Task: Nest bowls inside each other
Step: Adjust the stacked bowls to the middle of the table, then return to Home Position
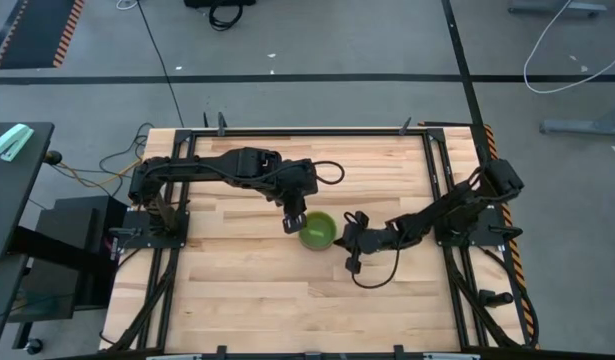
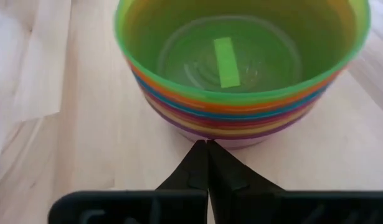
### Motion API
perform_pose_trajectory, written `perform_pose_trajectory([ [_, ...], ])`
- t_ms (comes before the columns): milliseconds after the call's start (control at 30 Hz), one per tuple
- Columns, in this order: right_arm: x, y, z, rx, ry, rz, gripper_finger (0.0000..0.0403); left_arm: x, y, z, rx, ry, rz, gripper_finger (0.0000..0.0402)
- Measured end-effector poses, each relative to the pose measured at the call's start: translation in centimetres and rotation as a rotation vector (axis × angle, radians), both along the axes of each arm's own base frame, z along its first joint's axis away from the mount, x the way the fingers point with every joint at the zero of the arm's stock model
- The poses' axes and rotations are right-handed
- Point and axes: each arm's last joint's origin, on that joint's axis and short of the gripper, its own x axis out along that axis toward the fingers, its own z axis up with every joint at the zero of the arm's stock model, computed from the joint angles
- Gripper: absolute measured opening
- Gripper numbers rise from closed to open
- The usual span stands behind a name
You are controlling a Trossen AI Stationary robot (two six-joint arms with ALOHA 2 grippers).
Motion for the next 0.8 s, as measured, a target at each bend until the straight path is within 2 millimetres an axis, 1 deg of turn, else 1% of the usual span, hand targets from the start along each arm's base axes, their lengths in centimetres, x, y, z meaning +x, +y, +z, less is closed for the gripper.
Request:
perform_pose_trajectory([
  [100,0.1,-0.5,0.0,0.006,0.005,-0.007,0.0005,0.0,0.1,0.0,0.017,0.000,0.009,0.0113],
  [233,0.1,-0.3,0.1,0.015,0.012,0.019,0.0009,-0.1,0.1,0.0,0.022,0.001,0.011,0.0116],
  [367,-0.5,-0.1,1.2,0.028,0.016,0.033,0.0010,-0.6,0.1,0.6,0.031,-0.007,0.016,0.0114],
  [433,-0.9,0.1,2.3,0.036,-0.007,0.045,0.0010,-1.0,0.0,1.0,0.059,-0.015,0.034,0.0111],
  [533,-1.9,0.4,4.6,0.054,-0.065,0.071,0.0010,-1.7,-0.2,1.8,0.138,-0.033,0.071,0.0107],
  [633,-3.3,0.8,7.2,0.059,-0.135,0.115,0.0010,-3.0,-0.8,2.5,0.202,-0.066,0.088,0.0105],
  [700,-4.5,0.9,9.0,0.066,-0.184,0.141,0.0010,-4.0,-1.3,2.7,0.227,-0.084,0.094,0.0105],
  [800,-6.5,1.1,11.5,0.059,-0.283,0.184,0.0010,-5.9,-1.9,3.0,0.232,-0.157,0.108,0.0104],
])
